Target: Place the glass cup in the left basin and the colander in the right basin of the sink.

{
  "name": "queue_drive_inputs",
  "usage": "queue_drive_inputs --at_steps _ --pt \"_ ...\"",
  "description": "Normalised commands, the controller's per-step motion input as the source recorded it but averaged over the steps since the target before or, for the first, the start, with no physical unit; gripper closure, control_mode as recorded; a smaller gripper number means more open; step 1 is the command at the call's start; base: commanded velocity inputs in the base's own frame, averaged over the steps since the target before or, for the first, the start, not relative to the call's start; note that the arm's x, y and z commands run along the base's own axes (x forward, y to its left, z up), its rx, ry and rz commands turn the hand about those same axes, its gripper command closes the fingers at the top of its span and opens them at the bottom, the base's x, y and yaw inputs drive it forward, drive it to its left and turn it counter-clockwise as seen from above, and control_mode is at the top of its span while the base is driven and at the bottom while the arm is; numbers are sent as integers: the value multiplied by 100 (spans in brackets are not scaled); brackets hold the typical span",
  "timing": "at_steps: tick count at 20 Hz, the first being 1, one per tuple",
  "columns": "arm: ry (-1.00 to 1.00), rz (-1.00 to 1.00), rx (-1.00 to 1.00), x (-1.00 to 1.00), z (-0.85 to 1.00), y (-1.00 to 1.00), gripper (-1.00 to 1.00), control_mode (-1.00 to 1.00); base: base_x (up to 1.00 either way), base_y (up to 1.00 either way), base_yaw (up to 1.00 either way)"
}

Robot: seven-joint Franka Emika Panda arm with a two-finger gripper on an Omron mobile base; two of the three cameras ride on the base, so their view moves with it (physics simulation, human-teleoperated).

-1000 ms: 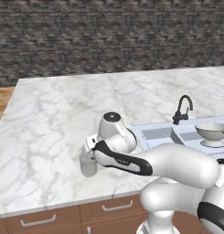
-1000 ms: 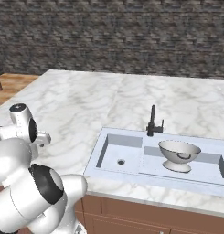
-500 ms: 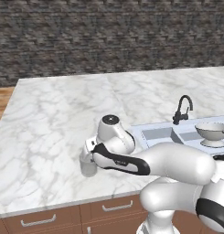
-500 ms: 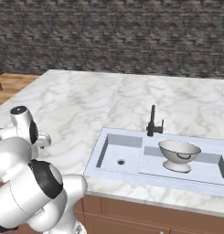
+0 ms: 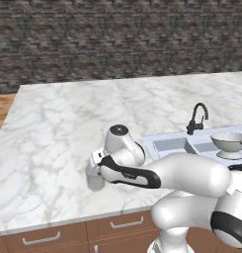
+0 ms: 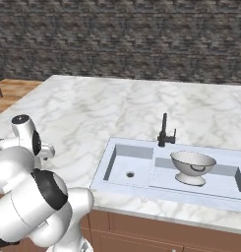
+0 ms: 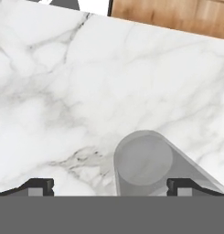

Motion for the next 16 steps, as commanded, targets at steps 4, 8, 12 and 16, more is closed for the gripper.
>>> queue_drive_inputs --at_steps 4,8,12,16 --pt "0 0 0 11 -7 0 -100 -100 0 0 0" --pt "0 0 0 3 0 0 -100 -100 0 0 0" --pt "0 0 0 2 0 0 -100 -100 0 0 0" --pt "0 0 0 0 0 0 -100 -100 0 0 0"
